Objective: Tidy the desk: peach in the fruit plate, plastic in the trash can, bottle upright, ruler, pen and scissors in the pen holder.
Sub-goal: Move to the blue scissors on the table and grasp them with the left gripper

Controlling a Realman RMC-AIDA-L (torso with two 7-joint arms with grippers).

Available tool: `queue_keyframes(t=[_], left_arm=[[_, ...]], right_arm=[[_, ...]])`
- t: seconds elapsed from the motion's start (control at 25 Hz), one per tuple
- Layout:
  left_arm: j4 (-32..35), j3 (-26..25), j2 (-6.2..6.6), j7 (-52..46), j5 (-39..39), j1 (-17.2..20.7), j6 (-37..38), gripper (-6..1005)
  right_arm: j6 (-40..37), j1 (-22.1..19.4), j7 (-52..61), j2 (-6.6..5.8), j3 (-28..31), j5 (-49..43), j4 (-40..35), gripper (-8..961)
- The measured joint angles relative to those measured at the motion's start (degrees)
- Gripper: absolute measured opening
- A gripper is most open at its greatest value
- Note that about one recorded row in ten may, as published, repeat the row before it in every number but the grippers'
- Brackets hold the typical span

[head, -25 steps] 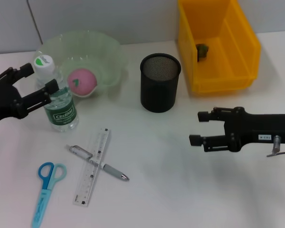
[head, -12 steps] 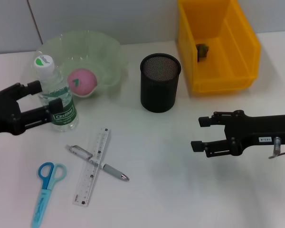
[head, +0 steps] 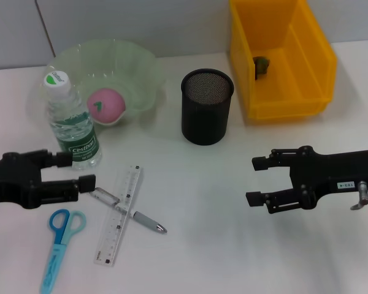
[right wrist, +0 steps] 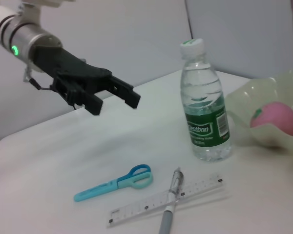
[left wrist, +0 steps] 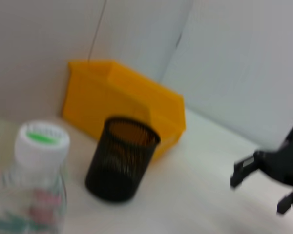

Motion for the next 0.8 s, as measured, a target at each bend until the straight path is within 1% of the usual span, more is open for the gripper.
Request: queue_keyframes(t=[0.04, 0.08, 0.12, 0.16, 0.28, 0.32, 0.36, 0.4, 0.44, 0.52, 0.68, 0.72, 0.76, 0.8], left_arm=[[0.0, 0.0, 0.00, 0.0, 0.0, 0.0, 0.0, 857], [3.1, 0.0, 0.00, -6.1, 5.6, -1.0, 1.6, 856], [3.1, 0.0, 0.00, -6.1, 5.6, -1.0, 1.6, 856], [5.2, 0.0, -0.17, -10.8, 9.3, -2.3, 2.6, 856], [5.2, 0.0, -0.17, -10.8, 9.3, -2.3, 2.6, 856], [8.5, 0.0, -0.44, -21.3, 16.9, -5.1, 5.2, 856], [9.5, 0.1, -0.48, -26.8, 20.1, -7.0, 6.6, 856], [9.8, 0.3, -0.48, -29.2, 21.5, -7.9, 7.2, 856], [9.8, 0.3, -0.48, -29.2, 21.5, -7.9, 7.2, 856], [10.5, 1.6, -0.64, -37.0, 26.5, -10.9, 9.0, 855], [10.6, 1.8, -0.66, -38.2, 27.3, -11.3, 9.2, 855], [10.8, 2.8, -0.69, -42.1, 31.1, -13.0, 10.1, 855], [10.8, 2.8, -0.69, -42.1, 31.1, -13.0, 10.1, 855], [10.5, 3.3, -0.71, -43.8, 33.8, -14.1, 10.8, 855]], right_arm=[[-0.2, 0.0, -0.2, 0.01, 0.0, -0.1, -0.1, 824], [-0.4, 0.0, -0.4, 0.05, 0.0, -0.2, -0.1, 824], [-0.5, 0.1, -0.6, 0.09, 0.0, -0.5, -0.2, 823], [-0.5, 0.1, -0.8, 0.17, 0.0, -0.8, -0.4, 823], [-0.6, 0.3, -1.8, 0.38, 0.0, -1.5, -0.7, 823], [-0.5, 0.4, -2.8, 0.41, 0.0, -1.5, -0.8, 823], [-0.4, 0.4, -3.4, 0.41, 0.0, -1.5, -0.8, 823], [-0.4, 0.4, -3.4, 0.41, 0.0, -1.5, -0.8, 823], [-0.3, 0.5, -4.0, 0.42, 0.0, -1.5, -0.8, 823], [-0.2, 0.5, -5.0, 0.42, 0.1, -1.5, -0.8, 823], [-0.2, 0.6, -6.4, 0.43, 0.4, -1.6, -1.1, 822], [-0.2, 0.6, -6.5, 0.43, 0.4, -1.6, -1.3, 822], [-0.2, 0.6, -6.5, 0.43, 0.4, -1.6, -1.3, 822], [-0.2, 0.6, -6.5, 0.41, 0.4, -1.6, -1.4, 822]])
